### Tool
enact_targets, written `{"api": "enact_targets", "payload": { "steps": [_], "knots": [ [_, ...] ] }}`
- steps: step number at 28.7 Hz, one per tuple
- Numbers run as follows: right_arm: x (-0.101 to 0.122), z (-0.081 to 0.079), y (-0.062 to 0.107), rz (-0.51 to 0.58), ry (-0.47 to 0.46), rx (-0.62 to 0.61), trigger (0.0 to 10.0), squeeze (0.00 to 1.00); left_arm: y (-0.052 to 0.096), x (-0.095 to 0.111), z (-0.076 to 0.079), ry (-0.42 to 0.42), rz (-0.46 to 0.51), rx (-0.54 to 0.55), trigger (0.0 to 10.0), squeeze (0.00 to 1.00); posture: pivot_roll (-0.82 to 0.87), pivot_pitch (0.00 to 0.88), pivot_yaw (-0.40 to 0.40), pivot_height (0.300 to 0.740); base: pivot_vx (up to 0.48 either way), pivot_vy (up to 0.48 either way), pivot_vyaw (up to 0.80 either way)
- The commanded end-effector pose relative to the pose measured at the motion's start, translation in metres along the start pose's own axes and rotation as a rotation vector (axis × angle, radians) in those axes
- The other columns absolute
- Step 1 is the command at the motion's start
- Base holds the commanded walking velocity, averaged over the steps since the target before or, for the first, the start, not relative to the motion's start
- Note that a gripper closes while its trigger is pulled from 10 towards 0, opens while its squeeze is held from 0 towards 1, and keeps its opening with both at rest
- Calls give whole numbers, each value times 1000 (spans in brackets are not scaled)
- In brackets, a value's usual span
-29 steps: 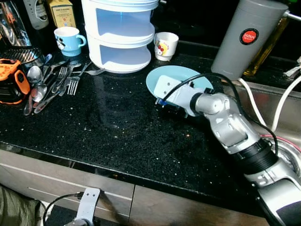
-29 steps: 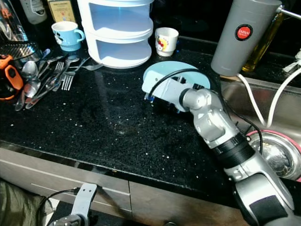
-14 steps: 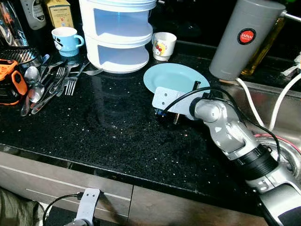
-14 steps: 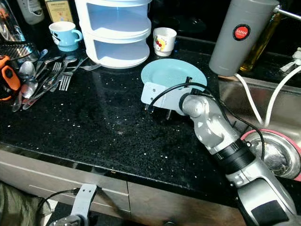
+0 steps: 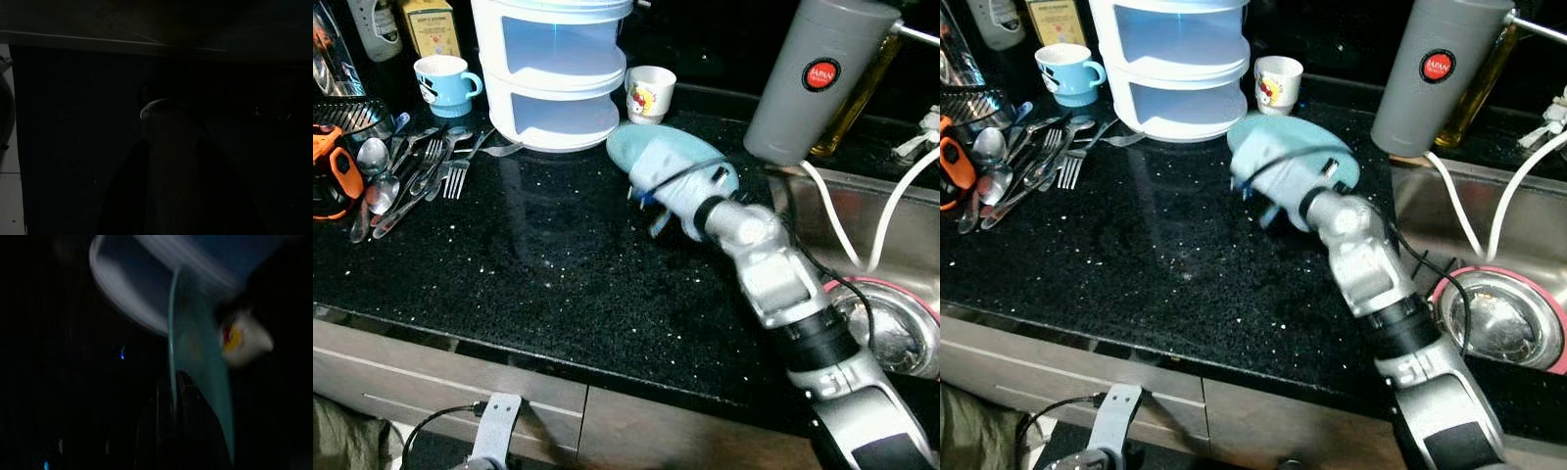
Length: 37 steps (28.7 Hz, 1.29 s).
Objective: Kitchen organization
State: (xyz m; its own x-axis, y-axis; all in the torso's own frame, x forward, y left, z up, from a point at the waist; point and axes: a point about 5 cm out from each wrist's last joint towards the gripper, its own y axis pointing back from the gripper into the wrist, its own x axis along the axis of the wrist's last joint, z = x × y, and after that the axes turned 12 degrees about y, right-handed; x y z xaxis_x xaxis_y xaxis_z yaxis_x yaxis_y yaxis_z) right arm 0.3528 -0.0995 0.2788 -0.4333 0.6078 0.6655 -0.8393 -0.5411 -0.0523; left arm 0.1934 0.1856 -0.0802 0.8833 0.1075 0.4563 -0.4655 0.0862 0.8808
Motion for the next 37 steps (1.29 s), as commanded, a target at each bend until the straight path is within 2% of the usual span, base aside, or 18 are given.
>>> {"api": "enact_targets", "payload": {
  "steps": [1,3,4,5,13,14,15,16,17,18,19,20,21,25,28,37],
  "knots": [
    [3,12,5,70,-96,-60,0,0,0,-4,2,-4,-8,-5,10000,0,63,81,-65,740,0,0,0],
    [10,32,12,172,-212,-165,0,0,0,-3,2,-8,-8,-5,10000,0,63,82,-63,740,0,0,0],
    [10,32,12,172,-212,-165,0,0,0,-3,2,-8,-8,-5,10000,0,63,82,-63,740,0,0,0],
    [12,46,19,235,-294,-222,0,0,0,-3,1,-10,-7,-5,10000,0,63,81,-61,740,0,0,0],
    [6,58,27,269,-361,-308,0,0,0,-3,1,-12,-5,-5,10000,0,65,75,-58,740,0,0,0],
    [8,60,32,367,-488,-314,0,0,0,-2,0,-13,-3,-5,10000,0,65,73,-56,740,0,0,0],
    [11,61,36,441,-571,-297,667,0,0,-2,0,-15,-2,-6,10000,0,65,70,-54,740,0,0,0],
    [15,61,39,513,-640,-276,2275,0,0,-2,0,-17,0,-8,10000,0,65,70,-54,740,0,0,0],
    [15,61,39,513,-640,-276,2275,0,0,-2,0,-17,0,-8,10000,0,65,70,-54,740,0,0,0],
    [19,59,42,587,-714,-240,3373,0,0,-2,1,-21,2,-13,10000,0,64,67,-51,740,0,0,0],
    [27,54,47,707,-831,-164,4078,0,0,-1,1,-32,5,-19,10000,0,60,62,-49,740,0,0,0],
    [33,49,50,765,-866,-106,9020,0,0,-1,1,-31,6,-21,10000,0,59,60,-49,740,0,0,0],
    [45,38,55,855,-908,6,10000,0,0,-1,2,-26,9,-22,10000,0,59,57,-50,740,0,0,0],
    [52,31,56,900,-944,66,10000,0,0,-1,2,-30,9,-25,10000,0,60,56,-50,740,0,0,0],
    [56,22,50,902,-969,98,10000,0,0,-1,2,-58,-1,-22,10000,0,62,58,-47,740,-86,0,0],
    [55,26,47,877,-1020,82,10000,0,0,0,1,-73,-2,-21,10000,0,65,64,-49,740,-302,0,0]
  ]
}}
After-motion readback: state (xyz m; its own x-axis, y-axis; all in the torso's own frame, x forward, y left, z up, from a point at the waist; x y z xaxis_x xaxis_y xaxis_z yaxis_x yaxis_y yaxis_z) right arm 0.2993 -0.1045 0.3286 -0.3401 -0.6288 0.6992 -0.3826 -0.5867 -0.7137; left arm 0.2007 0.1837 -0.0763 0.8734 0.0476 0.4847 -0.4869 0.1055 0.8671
